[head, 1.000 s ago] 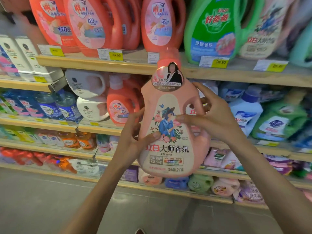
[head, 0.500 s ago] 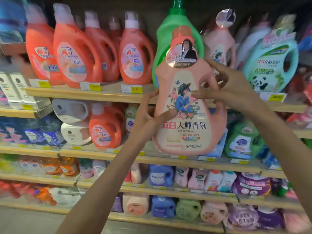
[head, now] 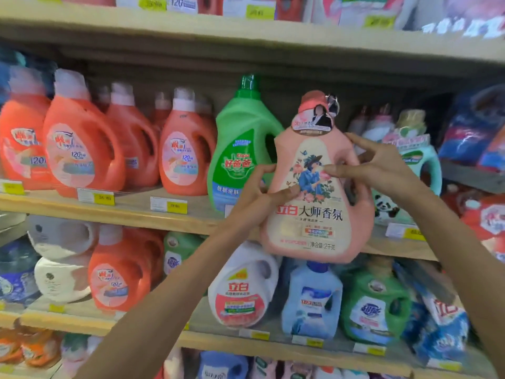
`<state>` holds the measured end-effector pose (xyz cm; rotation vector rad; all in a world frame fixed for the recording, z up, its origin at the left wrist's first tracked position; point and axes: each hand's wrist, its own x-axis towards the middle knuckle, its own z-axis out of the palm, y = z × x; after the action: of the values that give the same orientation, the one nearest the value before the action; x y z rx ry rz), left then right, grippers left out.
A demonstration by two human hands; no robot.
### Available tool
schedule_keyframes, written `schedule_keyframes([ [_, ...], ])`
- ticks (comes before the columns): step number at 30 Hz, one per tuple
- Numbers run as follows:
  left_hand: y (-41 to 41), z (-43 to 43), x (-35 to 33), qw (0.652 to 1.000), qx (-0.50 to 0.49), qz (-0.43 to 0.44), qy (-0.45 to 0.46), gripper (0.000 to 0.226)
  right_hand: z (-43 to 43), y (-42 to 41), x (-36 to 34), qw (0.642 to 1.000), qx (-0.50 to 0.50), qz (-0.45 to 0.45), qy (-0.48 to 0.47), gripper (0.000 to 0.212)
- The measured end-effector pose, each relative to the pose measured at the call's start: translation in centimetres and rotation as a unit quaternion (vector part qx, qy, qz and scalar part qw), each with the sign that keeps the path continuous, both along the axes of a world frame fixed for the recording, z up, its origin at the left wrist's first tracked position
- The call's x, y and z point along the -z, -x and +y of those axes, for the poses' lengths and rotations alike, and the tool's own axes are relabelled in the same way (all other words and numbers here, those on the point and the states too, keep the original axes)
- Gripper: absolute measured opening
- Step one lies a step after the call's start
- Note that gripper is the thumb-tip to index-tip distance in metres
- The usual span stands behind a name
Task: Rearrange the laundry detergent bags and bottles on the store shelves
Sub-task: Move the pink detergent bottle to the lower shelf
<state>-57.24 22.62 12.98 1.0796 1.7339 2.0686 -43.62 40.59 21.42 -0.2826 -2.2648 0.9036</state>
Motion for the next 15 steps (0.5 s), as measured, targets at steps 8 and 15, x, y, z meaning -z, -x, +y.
schedule_keyframes([
  [8, 2.9, 5.8, -1.3, 0.999, -0.008, 0.038, 0.000, 0.068, 5.6, 1.8, -2.6, 0.998, -0.041, 0.027, -0.035, 0.066],
  [15, 4.0, 10.0, -2.5, 0.995, -0.011, 0.089, -0.039, 0.071, 10.1, 3.5, -3.6, 0.991, -0.083, 0.077, -0.074, 0.086],
])
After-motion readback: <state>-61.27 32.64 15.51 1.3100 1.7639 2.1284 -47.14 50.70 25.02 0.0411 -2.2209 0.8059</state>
